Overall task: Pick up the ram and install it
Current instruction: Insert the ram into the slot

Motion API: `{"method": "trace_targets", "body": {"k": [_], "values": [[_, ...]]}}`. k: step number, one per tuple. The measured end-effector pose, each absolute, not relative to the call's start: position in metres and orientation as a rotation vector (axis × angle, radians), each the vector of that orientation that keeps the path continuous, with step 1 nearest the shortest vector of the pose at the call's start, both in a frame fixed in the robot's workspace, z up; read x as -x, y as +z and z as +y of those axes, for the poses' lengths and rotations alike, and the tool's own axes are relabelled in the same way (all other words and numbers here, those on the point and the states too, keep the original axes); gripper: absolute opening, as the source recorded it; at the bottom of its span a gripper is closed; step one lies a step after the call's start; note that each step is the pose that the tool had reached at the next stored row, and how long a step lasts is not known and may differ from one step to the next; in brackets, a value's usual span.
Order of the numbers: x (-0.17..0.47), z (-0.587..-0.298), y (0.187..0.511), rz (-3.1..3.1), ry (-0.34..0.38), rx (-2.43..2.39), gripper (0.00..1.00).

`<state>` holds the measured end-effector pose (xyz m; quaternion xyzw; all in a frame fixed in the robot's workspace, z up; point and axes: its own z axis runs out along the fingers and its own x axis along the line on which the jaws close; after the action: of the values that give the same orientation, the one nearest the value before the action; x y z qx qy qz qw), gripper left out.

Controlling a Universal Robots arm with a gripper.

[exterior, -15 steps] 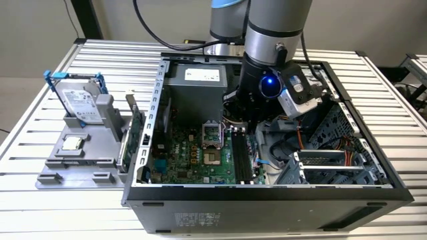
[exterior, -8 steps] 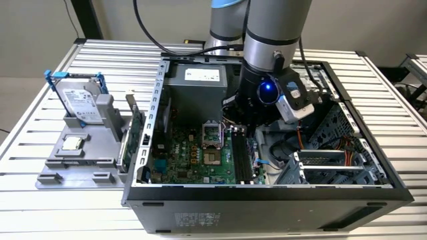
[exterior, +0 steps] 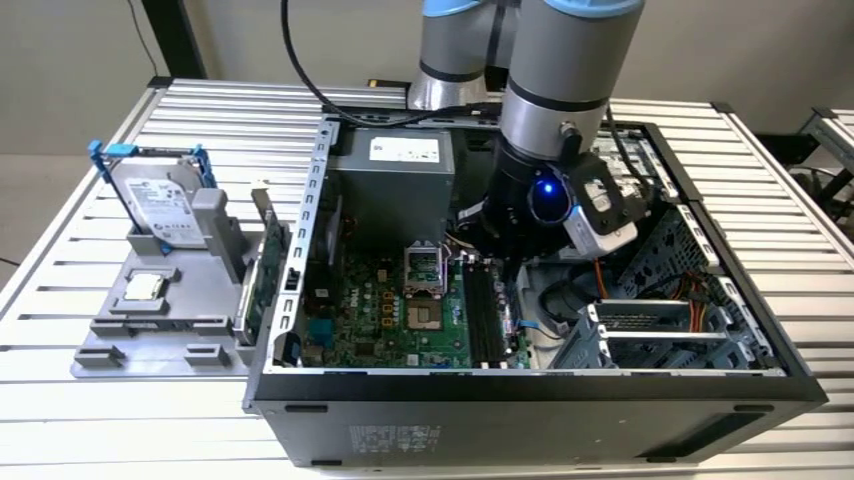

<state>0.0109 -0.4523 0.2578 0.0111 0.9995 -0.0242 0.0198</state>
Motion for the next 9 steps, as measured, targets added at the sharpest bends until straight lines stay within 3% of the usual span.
{"method": "trace_targets", "body": {"k": [9], "values": [[-0.011, -0.456, 0.241, 3.101, -0.075, -0.044, 0.00]]}}
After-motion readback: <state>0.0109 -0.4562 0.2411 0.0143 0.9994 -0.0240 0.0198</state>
